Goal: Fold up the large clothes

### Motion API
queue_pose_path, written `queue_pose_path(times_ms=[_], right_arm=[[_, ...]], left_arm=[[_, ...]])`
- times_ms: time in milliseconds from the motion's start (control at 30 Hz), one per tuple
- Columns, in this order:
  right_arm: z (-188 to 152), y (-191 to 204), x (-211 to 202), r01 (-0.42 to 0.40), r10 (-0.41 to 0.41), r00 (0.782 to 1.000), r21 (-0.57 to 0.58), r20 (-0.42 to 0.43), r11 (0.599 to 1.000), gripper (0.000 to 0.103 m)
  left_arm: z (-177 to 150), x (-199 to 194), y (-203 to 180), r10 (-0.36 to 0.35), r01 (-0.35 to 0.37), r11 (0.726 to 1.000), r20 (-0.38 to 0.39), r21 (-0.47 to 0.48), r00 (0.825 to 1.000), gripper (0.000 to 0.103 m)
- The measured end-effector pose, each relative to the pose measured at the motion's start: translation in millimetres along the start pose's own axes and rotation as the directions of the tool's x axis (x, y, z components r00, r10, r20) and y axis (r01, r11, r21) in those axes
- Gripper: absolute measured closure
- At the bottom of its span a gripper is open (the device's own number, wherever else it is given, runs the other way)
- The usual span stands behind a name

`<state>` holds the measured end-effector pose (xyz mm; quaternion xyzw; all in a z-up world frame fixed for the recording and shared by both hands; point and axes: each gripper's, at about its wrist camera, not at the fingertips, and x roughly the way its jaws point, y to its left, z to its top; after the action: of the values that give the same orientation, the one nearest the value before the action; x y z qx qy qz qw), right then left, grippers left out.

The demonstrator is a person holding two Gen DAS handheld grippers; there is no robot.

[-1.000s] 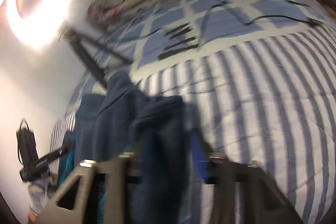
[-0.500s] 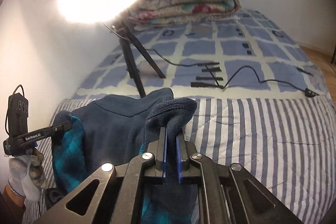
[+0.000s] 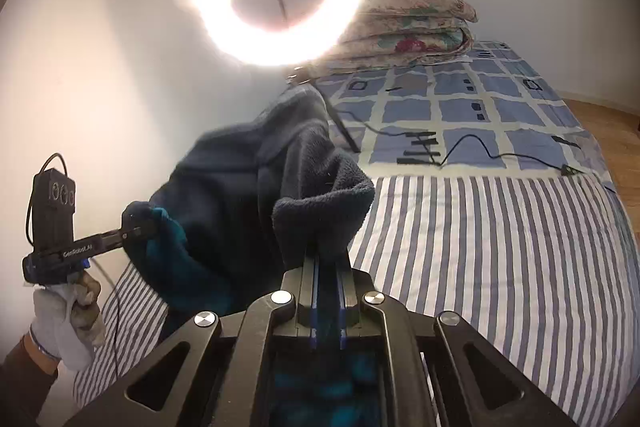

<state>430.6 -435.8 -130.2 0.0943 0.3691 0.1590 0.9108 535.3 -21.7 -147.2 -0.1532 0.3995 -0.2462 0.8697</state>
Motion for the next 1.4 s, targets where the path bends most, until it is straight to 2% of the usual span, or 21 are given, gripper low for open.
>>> queue_pose_path(times_ms=[200, 367, 500, 633, 767, 833, 933, 967, 1000, 1033, 1067, 1133, 1167, 1267, 1333, 1400], right_arm=[[-44.9, 7.3, -35.7, 0.009, -0.009, 1.000, 0.005, -0.009, 1.000, 0.099], [-75.6, 14.0, -53.2, 0.031, -0.031, 0.999, 0.003, -0.020, 1.000, 0.099], [-102.0, 21.1, -68.3, 0.060, -0.061, 0.998, -0.037, -0.028, 0.998, 0.099], [-130.4, 17.4, -82.5, 0.066, -0.067, 0.997, -0.012, -0.027, 0.998, 0.100], [-163.2, 12.5, -95.4, 0.100, -0.100, 0.995, -0.017, -0.027, 0.995, 0.102], [-175.9, 6.9, -98.5, 0.090, -0.090, 0.995, -0.001, -0.049, 0.996, 0.102], [-193.3, -2.5, -107.7, 0.140, -0.139, 0.987, 0.005, -0.083, 0.990, 0.099], [-197.2, -8.4, -113.2, 0.138, -0.135, 0.987, 0.035, -0.088, 0.990, 0.095], [-199.3, -15.2, -119.3, 0.112, -0.105, 0.991, 0.081, -0.083, 0.990, 0.088], [-200.2, -19.5, -123.5, 0.086, -0.078, 0.994, 0.117, -0.073, 0.989, 0.071], [-199.5, -25.6, -127.6, 0.052, -0.043, 0.997, 0.169, -0.057, 0.984, 0.066], [-194.5, -31.3, -128.8, -0.003, 0.012, 0.999, 0.238, -0.035, 0.971, 0.063], [-190.6, -32.2, -127.3, -0.026, 0.034, 0.999, 0.266, -0.026, 0.964, 0.055], [-174.3, -26.3, -113.8, -0.102, 0.110, 0.994, 0.308, -0.008, 0.946, 0.030], [-166.5, -18.2, -101.7, -0.118, 0.129, 0.992, 0.313, -0.013, 0.942, 0.027], [-158.6, -9.7, -84.5, -0.124, 0.139, 0.990, 0.313, -0.027, 0.942, 0.027]], left_arm=[[-38.6, -36.2, -16.9, 0.022, -0.022, 1.000, -0.009, 0.013, 1.000, 0.096], [-72.5, -53.4, -22.5, 0.029, -0.029, 1.000, -0.012, -0.013, 1.000, 0.096], [-102.5, -64.2, -30.3, 0.054, -0.054, 0.998, -0.024, 0.026, 0.998, 0.096], [-133.4, -75.4, -31.4, 0.076, -0.074, 0.995, -0.038, 0.062, 0.996, 0.096], [-162.6, -81.8, -29.9, 0.090, -0.081, 0.992, -0.087, 0.097, 0.992, 0.096], [-180.3, -84.8, -26.3, 0.086, -0.072, 0.992, -0.134, 0.108, 0.987, 0.096], [-202.4, -94.5, -19.6, 0.128, -0.105, 0.985, -0.177, 0.137, 0.976, 0.096], [-206.7, -99.7, -15.1, 0.121, -0.101, 0.988, -0.182, 0.116, 0.976, 0.094], [-208.1, -103.8, -11.4, 0.107, -0.093, 0.992, -0.186, 0.086, 0.977, 0.086], [-206.9, -108.3, -5.1, 0.082, -0.077, 0.996, -0.184, 0.036, 0.979, 0.073], [-203.0, -112.6, 1.9, 0.044, -0.049, 0.998, -0.170, -0.027, 0.984, 0.066], [-191.3, -117.0, 14.0, -0.010, -0.010, 0.990, -0.136, -0.140, 0.991, 0.051], [-184.0, -117.7, 18.8, -0.028, 0.004, 0.982, -0.124, -0.190, 0.992, 0.049], [-158.4, -113.1, 29.1, -0.138, 0.103, 0.934, -0.078, -0.343, 0.987, 0.042], [-143.7, -104.1, 35.2, -0.200, 0.157, 0.895, -0.061, -0.418, 0.978, 0.033], [-130.9, -91.0, 38.4, -0.250, 0.194, 0.854, -0.055, -0.482, 0.967, 0.032]])
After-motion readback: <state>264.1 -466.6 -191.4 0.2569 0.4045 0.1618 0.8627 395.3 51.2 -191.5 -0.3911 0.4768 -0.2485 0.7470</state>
